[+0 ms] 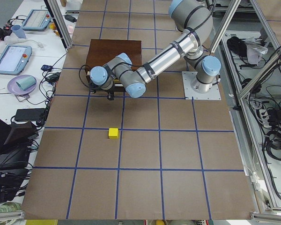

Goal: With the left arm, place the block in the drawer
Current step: 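Pull the drawer open away from the cabinet with the left gripper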

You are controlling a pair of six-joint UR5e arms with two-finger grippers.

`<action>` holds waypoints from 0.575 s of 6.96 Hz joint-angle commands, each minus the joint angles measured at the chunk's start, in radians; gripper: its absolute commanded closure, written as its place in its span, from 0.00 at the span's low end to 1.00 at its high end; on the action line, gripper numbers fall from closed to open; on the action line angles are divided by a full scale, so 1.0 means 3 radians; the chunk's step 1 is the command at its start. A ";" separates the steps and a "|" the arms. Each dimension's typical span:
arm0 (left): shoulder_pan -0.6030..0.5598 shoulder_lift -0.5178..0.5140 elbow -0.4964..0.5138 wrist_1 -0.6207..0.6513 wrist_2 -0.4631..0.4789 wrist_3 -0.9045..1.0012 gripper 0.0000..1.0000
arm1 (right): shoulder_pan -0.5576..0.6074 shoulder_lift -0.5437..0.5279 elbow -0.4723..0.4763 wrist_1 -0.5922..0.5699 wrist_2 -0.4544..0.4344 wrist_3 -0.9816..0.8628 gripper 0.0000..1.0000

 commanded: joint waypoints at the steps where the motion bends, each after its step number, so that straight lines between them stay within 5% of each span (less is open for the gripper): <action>1: 0.0024 0.0000 0.0013 0.0000 0.0008 0.0000 0.15 | 0.0000 0.0000 0.0000 0.0000 0.0000 0.0000 0.00; 4: 0.0070 0.0000 0.0013 0.0030 0.0008 0.0010 0.15 | 0.0000 0.0000 0.0000 0.0000 0.0000 0.0000 0.00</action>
